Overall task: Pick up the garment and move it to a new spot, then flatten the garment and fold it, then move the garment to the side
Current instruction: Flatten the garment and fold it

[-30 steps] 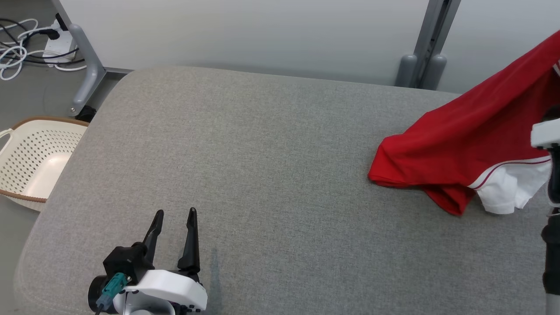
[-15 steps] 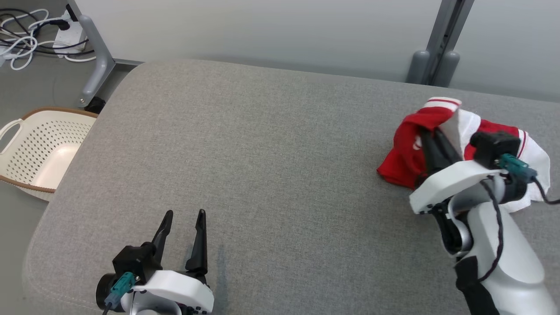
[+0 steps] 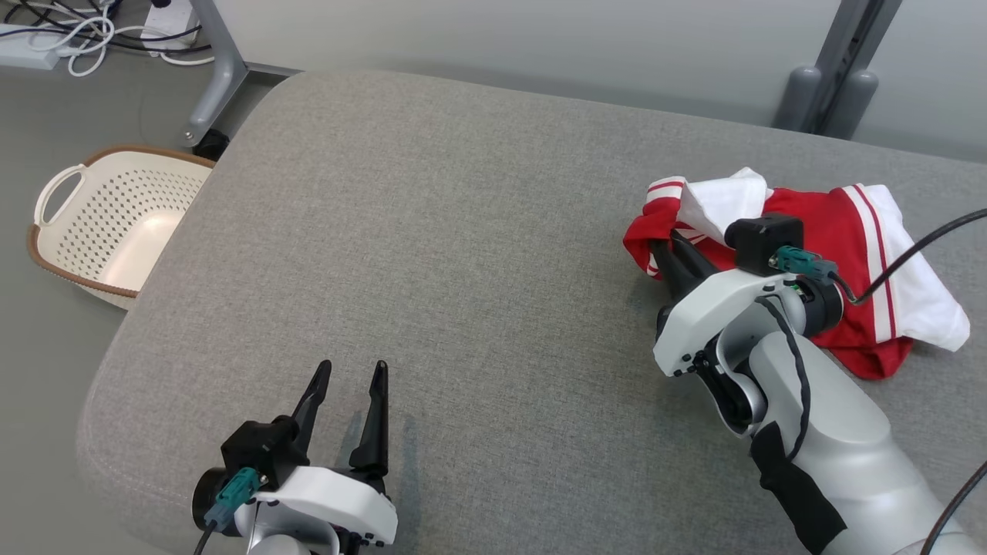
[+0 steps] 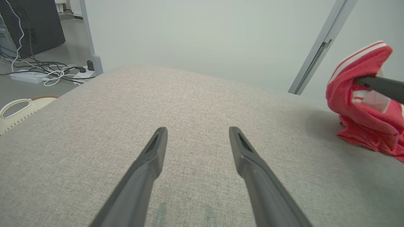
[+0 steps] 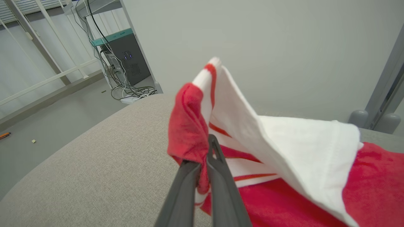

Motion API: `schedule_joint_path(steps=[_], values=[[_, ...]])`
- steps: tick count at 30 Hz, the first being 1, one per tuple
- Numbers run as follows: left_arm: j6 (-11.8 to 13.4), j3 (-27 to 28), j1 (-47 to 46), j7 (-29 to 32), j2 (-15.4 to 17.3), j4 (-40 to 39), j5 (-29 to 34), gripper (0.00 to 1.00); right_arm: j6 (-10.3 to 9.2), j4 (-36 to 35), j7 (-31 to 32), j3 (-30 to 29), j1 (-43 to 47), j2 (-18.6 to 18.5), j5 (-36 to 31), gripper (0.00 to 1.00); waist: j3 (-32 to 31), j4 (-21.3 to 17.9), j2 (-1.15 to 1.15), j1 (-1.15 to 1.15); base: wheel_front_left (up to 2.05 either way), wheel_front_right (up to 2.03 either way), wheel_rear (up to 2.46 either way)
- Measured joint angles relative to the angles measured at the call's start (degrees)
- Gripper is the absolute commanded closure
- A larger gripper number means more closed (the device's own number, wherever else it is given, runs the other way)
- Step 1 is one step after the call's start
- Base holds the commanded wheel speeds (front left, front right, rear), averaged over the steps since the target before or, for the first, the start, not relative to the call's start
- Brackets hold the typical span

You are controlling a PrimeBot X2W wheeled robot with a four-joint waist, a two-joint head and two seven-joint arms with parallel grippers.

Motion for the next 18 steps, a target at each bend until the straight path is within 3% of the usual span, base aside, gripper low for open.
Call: schedule_joint_path(steps=[1,2,11,18], values=[[0.0,-0.1,0.0,0.0,0.0,0.0,-0.2,0.0,0.0,1.1,0.0,0.8,-0.5,0.0,0.7,0.05,0.3,0.3,0.0,0.0,0.0,0.0,0.0],[0.0,-0.2,0.0,0.0,0.0,0.0,-0.3,0.0,0.0,2.0,0.0,1.6,-0.8,0.0,1.5,0.0,0.6,0.5,0.0,0.0,0.0,0.0,0.0],[0.6,0.6,-0.3,0.0,0.0,-0.3,-0.3,0.0,0.01,5.1,-2.1,8.6,-3.3,0.1,7.5,0.0,1.5,-0.5,0.0,0.0,0.0,0.0,0.0],[0.6,1.8,-0.3,0.0,0.0,-0.4,0.5,0.0,0.01,6.5,-4.6,5.7,-4.6,0.1,9.0,0.0,0.9,-3.7,0.0,0.0,0.0,0.0,0.0]])
